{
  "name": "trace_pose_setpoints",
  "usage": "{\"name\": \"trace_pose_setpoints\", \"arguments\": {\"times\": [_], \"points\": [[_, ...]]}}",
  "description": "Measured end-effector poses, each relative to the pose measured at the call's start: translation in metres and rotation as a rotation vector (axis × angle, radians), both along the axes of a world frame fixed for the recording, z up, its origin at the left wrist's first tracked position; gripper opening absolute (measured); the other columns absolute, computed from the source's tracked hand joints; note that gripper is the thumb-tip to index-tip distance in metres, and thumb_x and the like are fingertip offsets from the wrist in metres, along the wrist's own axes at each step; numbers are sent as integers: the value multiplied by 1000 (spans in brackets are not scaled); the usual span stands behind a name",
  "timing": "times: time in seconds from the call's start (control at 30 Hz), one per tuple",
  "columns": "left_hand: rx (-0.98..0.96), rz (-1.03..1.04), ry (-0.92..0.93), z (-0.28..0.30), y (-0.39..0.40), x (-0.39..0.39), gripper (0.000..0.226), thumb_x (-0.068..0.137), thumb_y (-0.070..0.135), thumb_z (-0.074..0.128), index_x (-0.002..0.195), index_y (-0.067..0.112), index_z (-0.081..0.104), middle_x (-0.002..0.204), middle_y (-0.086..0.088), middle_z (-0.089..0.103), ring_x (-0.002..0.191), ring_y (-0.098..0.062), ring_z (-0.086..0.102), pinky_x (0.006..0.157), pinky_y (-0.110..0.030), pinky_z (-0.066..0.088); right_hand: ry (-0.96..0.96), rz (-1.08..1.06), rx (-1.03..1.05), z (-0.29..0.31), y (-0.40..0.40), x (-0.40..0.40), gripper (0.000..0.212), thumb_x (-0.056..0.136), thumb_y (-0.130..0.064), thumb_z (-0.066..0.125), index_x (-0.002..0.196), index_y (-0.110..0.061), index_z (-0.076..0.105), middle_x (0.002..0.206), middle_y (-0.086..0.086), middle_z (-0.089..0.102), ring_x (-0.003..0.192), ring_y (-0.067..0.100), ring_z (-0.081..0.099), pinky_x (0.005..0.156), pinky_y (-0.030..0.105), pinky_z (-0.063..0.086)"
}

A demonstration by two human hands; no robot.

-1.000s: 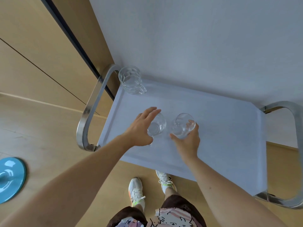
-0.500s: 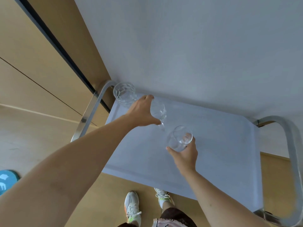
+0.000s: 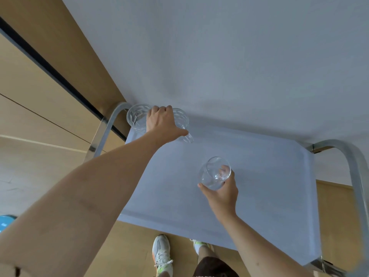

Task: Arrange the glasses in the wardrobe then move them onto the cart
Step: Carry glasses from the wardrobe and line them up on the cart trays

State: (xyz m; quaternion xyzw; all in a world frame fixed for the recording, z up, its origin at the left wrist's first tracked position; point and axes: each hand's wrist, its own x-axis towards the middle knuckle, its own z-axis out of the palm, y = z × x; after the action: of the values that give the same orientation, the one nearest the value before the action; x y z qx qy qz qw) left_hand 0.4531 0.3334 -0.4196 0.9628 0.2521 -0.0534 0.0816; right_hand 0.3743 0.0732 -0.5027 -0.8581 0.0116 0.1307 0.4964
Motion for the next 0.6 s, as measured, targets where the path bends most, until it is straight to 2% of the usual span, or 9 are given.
{"name": "trace_pose_setpoints", "arguments": {"times": [0.1,0.27,0.47,0.53,0.6], "points": [[36,16,28,-1,3,0,92,65,76,68,131,14,51,126,-5,62,124,-31,48,107,-41,33,10,-12,2,0,0,0,91,62,-25,97,139,-17,49,133,-2,60,121,17,58,103,36,47],[46,19,36,1,4,1,92,70,74,66,134,10,49,130,-7,59,127,-30,46,110,-42,32,10,-20,4,1,3,0,90,62,-26,96,138,-20,49,132,-5,60,119,14,58,99,28,45],[31,-8,105,5,10,-3,94,73,74,65,138,8,44,136,-9,56,132,-29,43,113,-45,29,-15,-32,-9,-1,6,-4,91,62,-26,96,139,-19,48,132,-2,60,119,17,58,100,31,47],[31,-16,115,5,10,-4,100,75,75,64,142,7,40,141,-10,52,136,-29,40,116,-45,27,-17,-34,-9,-1,7,-4,91,62,-25,96,139,-18,49,133,-1,60,119,19,59,100,33,48],[9,-12,119,7,9,-5,109,77,77,63,150,5,30,149,-11,45,143,-30,32,119,-47,24,-24,-20,-16,0,8,-2,90,61,-24,96,138,-19,49,132,-1,60,118,19,59,97,29,45]]}}
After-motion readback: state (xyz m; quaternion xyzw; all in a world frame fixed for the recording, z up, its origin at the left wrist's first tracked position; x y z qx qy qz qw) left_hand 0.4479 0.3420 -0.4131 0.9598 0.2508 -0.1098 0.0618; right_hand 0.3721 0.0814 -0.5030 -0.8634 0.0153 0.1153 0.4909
